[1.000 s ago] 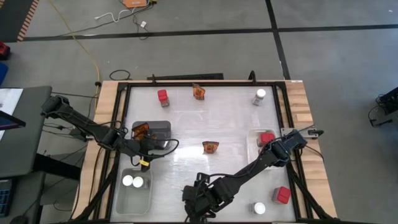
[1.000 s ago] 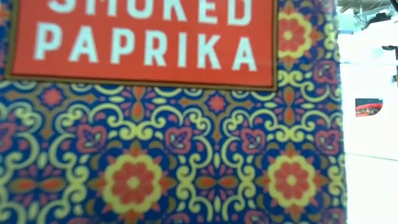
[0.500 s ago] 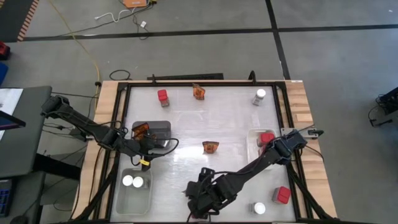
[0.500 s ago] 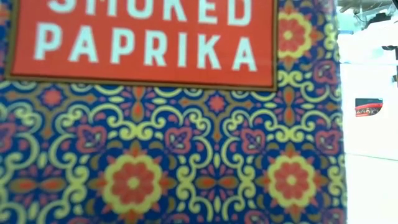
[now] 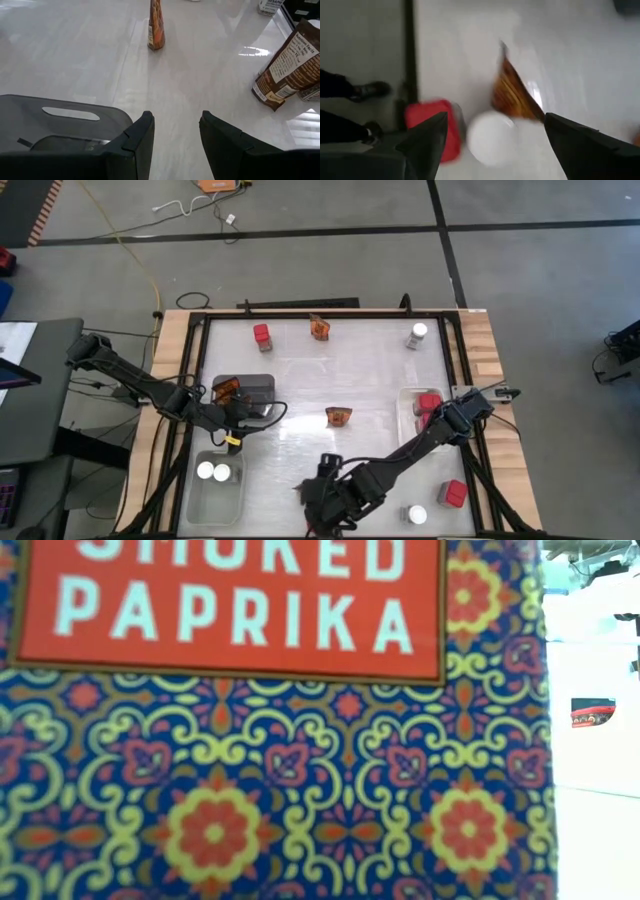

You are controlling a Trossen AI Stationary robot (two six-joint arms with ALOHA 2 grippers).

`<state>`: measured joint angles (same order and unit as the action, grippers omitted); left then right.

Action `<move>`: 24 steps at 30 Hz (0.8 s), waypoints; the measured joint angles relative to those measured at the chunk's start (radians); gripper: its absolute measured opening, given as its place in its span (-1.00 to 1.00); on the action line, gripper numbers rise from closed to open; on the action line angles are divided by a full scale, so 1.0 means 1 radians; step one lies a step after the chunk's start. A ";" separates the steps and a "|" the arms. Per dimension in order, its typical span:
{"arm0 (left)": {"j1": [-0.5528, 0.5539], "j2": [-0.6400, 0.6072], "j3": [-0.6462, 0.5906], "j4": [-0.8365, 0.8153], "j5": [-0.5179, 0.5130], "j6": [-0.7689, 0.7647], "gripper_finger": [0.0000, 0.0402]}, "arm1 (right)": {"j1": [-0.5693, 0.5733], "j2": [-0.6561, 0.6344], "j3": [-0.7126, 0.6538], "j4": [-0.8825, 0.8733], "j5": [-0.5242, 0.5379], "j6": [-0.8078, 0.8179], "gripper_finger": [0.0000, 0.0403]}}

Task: Sort spices by type
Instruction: Put the red spice can into the white bin

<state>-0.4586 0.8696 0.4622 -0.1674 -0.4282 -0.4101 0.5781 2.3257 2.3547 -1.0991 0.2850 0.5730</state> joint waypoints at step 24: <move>0.000 0.000 0.000 -0.001 0.004 -0.002 -0.26 | 0.049 0.000 -0.187 0.309 -0.106 -0.162 0.64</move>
<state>-0.4587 0.8696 0.4622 -0.1684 -0.4240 -0.4121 0.6276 2.3260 2.1680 -0.7897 0.1787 0.4112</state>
